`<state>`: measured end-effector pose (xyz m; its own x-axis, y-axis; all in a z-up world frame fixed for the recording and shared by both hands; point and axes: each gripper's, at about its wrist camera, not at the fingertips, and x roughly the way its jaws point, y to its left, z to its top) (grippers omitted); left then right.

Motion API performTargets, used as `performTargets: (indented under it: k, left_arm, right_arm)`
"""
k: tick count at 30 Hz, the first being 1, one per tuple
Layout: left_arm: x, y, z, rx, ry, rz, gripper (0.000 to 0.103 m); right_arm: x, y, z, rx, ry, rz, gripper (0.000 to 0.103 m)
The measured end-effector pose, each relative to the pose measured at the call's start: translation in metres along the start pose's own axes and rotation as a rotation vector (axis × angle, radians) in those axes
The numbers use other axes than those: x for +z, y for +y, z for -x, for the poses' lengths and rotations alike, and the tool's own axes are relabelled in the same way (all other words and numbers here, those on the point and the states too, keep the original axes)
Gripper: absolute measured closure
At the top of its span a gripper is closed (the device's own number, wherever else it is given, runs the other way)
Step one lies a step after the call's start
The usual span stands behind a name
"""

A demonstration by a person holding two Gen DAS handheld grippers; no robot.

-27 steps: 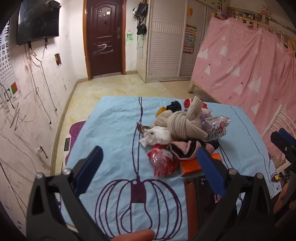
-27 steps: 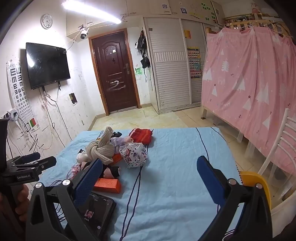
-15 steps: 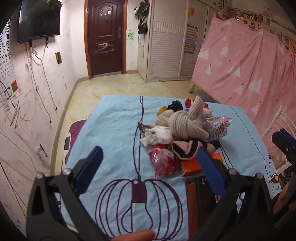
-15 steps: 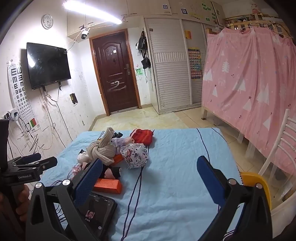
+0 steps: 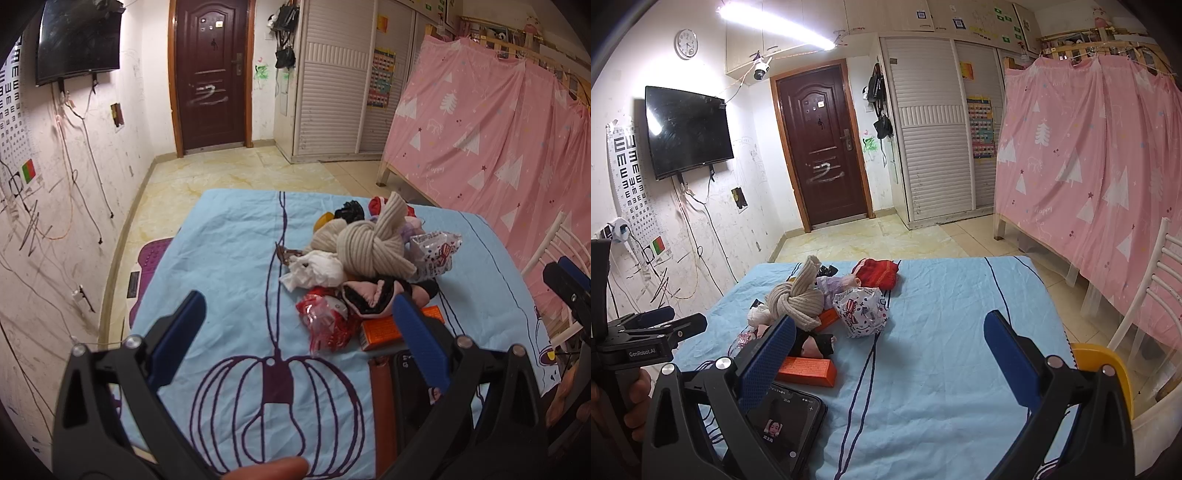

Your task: Collect trash

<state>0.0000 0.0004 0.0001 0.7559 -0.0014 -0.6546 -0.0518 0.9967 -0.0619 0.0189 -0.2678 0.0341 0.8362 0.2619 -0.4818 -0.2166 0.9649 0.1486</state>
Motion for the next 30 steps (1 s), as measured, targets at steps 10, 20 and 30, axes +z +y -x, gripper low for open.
performTargets:
  k: [10, 20, 30]
  left_arm:
    - [0.0001, 0.0001, 0.0001, -0.001, 0.0, 0.001, 0.006]
    - [0.0001, 0.0003, 0.0002, -0.002, 0.0, 0.001, 0.006]
    - [0.0002, 0.0029, -0.0023, -0.004, 0.0, 0.003, 0.006]
  right_arm:
    - [-0.0003, 0.0007, -0.0017, 0.001, -0.001, 0.003, 0.008]
    - [0.0032, 0.0004, 0.0048, 0.005, -0.008, 0.005, 0.008]
    - [0.0055, -0.0002, 0.0066, 0.003, -0.013, 0.01, 0.008]
